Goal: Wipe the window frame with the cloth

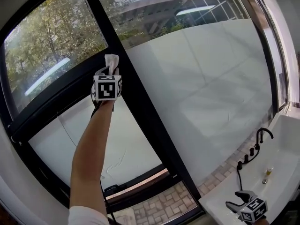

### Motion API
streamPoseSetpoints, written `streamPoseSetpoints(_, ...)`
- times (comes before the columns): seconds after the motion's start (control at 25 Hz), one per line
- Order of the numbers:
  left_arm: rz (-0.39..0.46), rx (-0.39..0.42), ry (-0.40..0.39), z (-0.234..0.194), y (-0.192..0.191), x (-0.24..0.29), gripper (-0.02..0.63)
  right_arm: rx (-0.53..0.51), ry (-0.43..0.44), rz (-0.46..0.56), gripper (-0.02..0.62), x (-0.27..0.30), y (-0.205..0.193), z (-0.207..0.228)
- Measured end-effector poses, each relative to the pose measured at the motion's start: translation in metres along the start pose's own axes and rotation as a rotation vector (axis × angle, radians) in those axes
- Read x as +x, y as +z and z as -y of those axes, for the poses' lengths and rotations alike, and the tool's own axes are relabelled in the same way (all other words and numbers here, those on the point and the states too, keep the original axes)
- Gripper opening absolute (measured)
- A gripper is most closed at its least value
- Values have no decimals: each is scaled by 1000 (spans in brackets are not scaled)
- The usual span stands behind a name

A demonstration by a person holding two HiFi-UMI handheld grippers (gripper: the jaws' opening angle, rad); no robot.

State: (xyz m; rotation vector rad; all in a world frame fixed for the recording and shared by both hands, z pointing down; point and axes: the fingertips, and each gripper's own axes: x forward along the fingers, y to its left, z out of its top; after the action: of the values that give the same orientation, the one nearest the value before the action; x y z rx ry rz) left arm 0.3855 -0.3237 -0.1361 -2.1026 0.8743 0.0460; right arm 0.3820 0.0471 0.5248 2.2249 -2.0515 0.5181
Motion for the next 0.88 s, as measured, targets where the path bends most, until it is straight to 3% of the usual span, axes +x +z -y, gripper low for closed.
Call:
streamPoseSetpoints(0.16, -11, 183, 32, 1, -5, 8, 103, 5, 5, -2, 246, 0, -3, 0)
streamPoseSetpoints(0.36, -99, 393, -74, 40, -29, 11, 103, -5, 19, -12, 245, 4, -3, 0)
streamPoseSetpoints(0.88, -139, 566, -182, 115, -85, -12, 103, -67, 44, -46, 247, 15, 1, -7)
